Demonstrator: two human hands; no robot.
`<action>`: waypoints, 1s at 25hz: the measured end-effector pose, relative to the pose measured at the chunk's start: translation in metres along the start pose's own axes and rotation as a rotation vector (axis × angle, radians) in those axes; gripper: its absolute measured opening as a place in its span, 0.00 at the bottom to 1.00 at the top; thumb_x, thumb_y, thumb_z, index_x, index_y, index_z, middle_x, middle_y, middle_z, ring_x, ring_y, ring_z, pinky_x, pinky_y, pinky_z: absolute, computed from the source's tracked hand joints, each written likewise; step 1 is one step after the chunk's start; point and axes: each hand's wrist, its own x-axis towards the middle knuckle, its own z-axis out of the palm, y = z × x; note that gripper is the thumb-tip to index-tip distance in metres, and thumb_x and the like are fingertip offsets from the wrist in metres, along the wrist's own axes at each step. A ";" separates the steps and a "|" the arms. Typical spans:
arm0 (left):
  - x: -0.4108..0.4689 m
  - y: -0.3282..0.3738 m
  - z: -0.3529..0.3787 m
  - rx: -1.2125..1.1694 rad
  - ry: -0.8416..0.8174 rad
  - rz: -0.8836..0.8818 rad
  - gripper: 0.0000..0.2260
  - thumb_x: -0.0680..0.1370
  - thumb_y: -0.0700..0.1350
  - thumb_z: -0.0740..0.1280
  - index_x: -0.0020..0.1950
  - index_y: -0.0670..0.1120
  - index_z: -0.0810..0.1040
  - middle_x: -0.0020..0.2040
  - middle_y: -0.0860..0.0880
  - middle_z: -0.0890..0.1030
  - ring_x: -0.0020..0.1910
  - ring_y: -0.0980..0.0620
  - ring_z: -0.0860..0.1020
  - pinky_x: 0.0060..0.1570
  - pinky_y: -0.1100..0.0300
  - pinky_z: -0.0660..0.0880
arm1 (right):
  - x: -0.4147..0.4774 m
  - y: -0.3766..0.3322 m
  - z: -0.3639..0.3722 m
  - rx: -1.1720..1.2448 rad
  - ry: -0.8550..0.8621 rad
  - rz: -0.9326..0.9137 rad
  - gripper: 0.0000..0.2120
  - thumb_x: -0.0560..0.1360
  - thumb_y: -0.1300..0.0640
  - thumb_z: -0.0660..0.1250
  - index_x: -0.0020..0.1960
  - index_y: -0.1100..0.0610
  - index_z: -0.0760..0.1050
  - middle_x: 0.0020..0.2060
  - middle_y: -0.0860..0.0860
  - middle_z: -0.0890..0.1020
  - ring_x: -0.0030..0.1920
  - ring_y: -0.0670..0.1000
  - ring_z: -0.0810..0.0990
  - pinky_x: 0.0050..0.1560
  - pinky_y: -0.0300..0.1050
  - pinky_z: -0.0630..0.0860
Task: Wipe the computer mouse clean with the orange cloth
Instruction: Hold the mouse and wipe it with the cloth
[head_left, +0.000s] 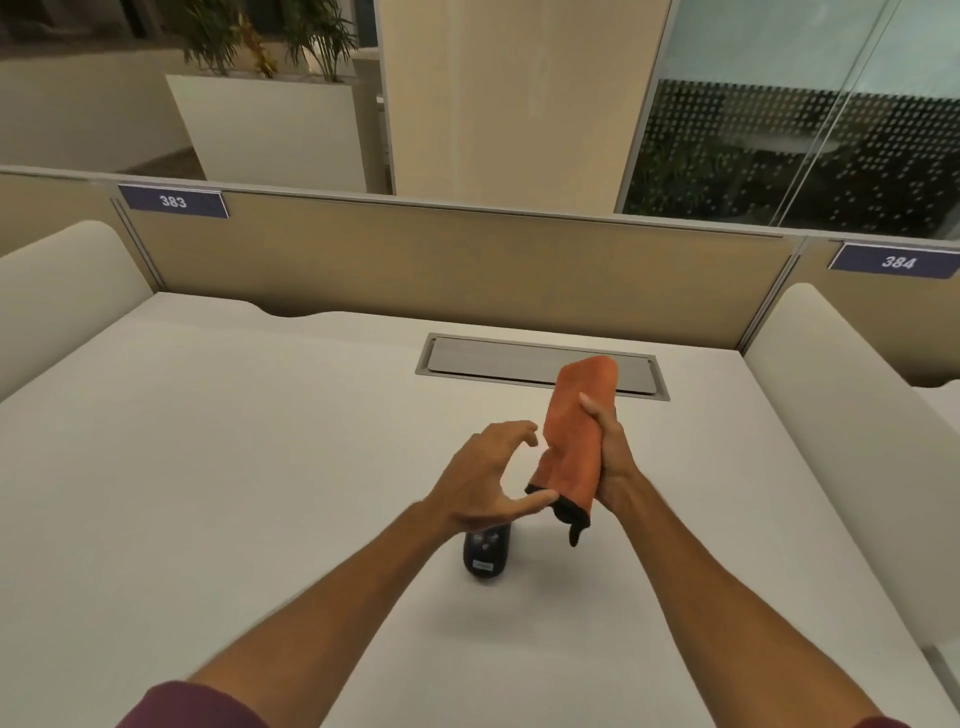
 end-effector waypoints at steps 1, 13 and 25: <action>-0.010 -0.011 0.002 0.013 -0.017 -0.082 0.33 0.70 0.65 0.70 0.68 0.48 0.70 0.71 0.50 0.72 0.68 0.51 0.71 0.66 0.55 0.69 | -0.002 0.002 -0.004 -0.129 0.029 -0.030 0.33 0.66 0.42 0.69 0.68 0.51 0.65 0.58 0.59 0.76 0.51 0.58 0.79 0.43 0.53 0.80; -0.063 -0.072 0.037 -0.041 -0.398 -0.332 0.55 0.62 0.70 0.74 0.79 0.52 0.48 0.79 0.52 0.55 0.77 0.51 0.56 0.77 0.49 0.47 | -0.036 0.060 -0.012 -1.379 0.017 -0.158 0.31 0.69 0.39 0.66 0.69 0.38 0.58 0.60 0.52 0.64 0.53 0.56 0.74 0.56 0.53 0.75; -0.072 -0.077 0.049 -0.139 -0.281 -0.222 0.42 0.65 0.69 0.72 0.73 0.54 0.61 0.70 0.59 0.69 0.68 0.60 0.67 0.77 0.50 0.47 | -0.040 0.106 0.008 -1.430 0.030 -0.247 0.29 0.72 0.28 0.52 0.70 0.36 0.59 0.72 0.51 0.60 0.68 0.58 0.68 0.68 0.62 0.64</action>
